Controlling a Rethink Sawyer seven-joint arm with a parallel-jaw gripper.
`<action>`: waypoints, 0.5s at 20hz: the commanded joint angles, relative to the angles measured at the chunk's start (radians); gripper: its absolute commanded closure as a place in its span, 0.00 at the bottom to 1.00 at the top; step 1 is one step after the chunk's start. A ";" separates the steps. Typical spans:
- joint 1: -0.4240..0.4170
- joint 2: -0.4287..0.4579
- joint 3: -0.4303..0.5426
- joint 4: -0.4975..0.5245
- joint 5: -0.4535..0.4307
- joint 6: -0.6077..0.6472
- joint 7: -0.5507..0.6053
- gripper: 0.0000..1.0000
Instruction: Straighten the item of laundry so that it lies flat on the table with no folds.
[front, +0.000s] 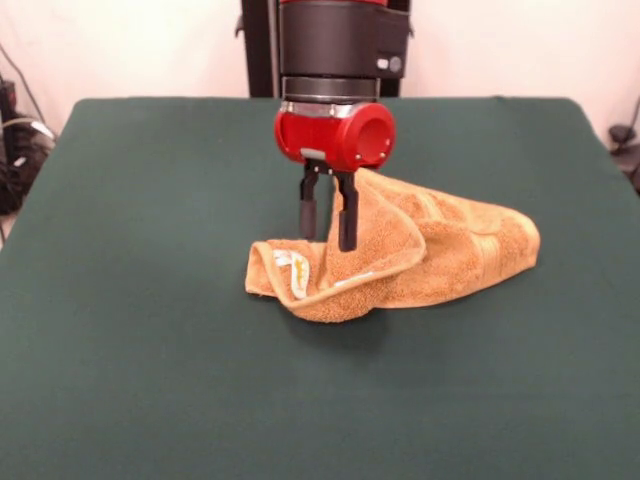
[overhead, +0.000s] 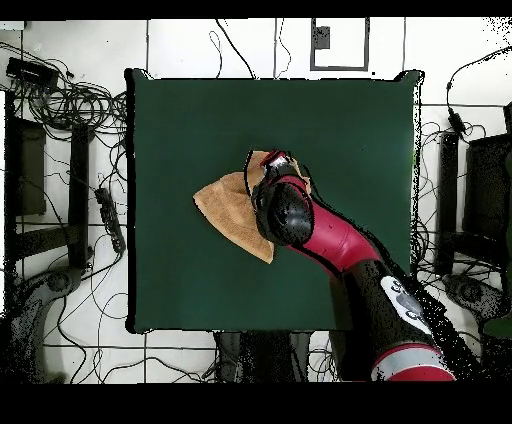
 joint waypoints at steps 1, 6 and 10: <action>0.034 0.049 0.045 -0.044 -0.012 0.029 0.108 0.00; 0.017 0.012 0.107 -0.013 -0.023 0.055 0.121 0.00; -0.042 -0.003 0.211 0.020 -0.054 0.063 0.122 0.00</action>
